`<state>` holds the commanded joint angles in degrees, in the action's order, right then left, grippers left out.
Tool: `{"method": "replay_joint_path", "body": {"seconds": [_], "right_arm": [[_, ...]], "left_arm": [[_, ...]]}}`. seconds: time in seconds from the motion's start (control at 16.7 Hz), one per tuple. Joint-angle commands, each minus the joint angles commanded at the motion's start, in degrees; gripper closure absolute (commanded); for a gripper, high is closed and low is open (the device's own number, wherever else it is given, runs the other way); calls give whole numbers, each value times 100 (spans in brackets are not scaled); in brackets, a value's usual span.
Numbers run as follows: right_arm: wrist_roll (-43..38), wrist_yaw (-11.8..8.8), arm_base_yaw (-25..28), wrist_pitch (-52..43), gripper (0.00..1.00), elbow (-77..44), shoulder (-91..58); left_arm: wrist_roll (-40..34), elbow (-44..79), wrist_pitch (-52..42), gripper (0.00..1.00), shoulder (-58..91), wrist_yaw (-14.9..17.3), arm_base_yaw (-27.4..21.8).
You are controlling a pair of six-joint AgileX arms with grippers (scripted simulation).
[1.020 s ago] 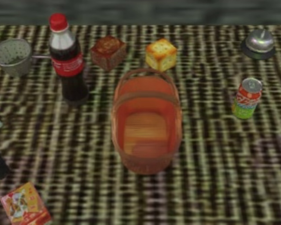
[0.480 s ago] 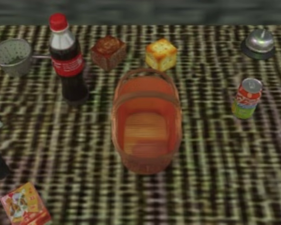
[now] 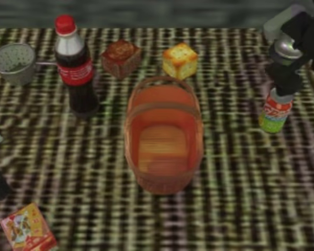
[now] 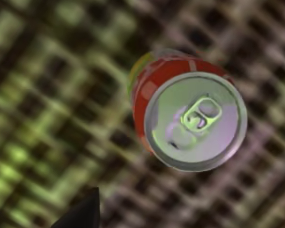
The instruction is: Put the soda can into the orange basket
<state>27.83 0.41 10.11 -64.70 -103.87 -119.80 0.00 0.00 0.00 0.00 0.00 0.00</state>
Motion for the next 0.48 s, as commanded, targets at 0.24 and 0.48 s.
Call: {"method": "replay_joint_path", "body": {"seconds": [0.24,0.48], "right_arm": [[276,-13,121,-612,0,-979,-1161],[333,-19,149,-735,0,-1169,-1382]], "left_arm": [[0,0,0,0,0,0,0],[0,0,0,0,0,0,0]]}}
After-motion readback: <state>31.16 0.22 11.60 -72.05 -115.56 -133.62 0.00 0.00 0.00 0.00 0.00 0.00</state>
